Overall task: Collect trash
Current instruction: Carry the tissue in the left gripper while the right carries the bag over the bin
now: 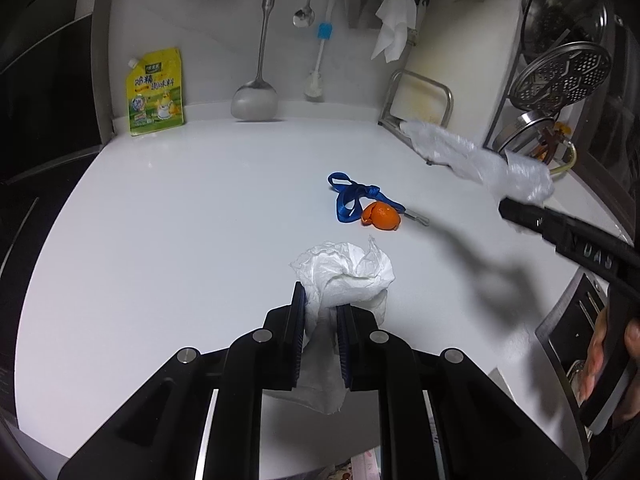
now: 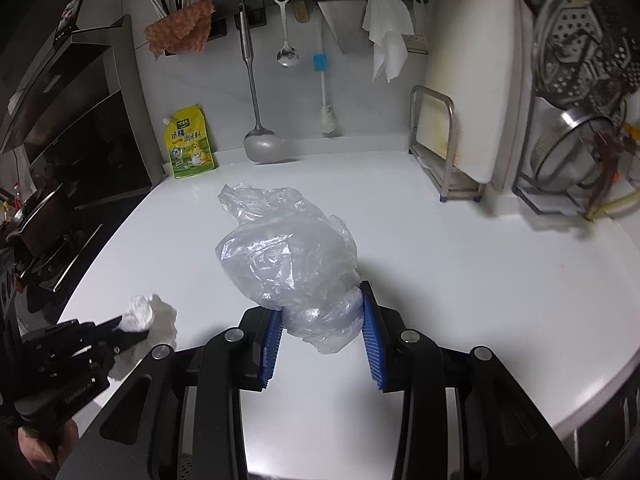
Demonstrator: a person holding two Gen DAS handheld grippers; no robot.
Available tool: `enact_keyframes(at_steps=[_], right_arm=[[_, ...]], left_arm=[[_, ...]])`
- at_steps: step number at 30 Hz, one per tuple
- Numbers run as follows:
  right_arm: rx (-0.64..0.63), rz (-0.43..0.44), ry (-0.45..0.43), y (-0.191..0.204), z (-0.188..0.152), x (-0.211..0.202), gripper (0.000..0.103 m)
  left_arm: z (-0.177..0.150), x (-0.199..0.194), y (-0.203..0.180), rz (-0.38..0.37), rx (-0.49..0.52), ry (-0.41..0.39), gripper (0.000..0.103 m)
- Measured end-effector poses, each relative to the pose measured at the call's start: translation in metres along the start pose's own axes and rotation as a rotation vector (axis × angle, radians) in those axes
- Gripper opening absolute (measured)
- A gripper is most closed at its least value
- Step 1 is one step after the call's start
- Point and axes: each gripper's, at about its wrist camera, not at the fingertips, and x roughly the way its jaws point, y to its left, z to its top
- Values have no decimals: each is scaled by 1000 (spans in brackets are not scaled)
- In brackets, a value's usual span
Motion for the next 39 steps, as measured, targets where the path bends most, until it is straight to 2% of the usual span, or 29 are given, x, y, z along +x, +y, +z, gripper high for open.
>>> enact_keyframes(at_steps=[12, 22, 30, 39], right_arm=[[194, -50, -3, 39, -92, -50, 35], [273, -166, -52, 79, -161, -101, 35], [299, -238, -75, 95, -202, -128, 35], [293, -258, -90, 113, -232, -145, 35]], left_arm=[[-38, -51, 23, -52, 85, -11, 15], [-78, -80, 25, -124, 160, -4, 15], [-105, -94, 19, -170, 197, 14, 15], [-130, -109, 11, -177, 229, 8, 15]])
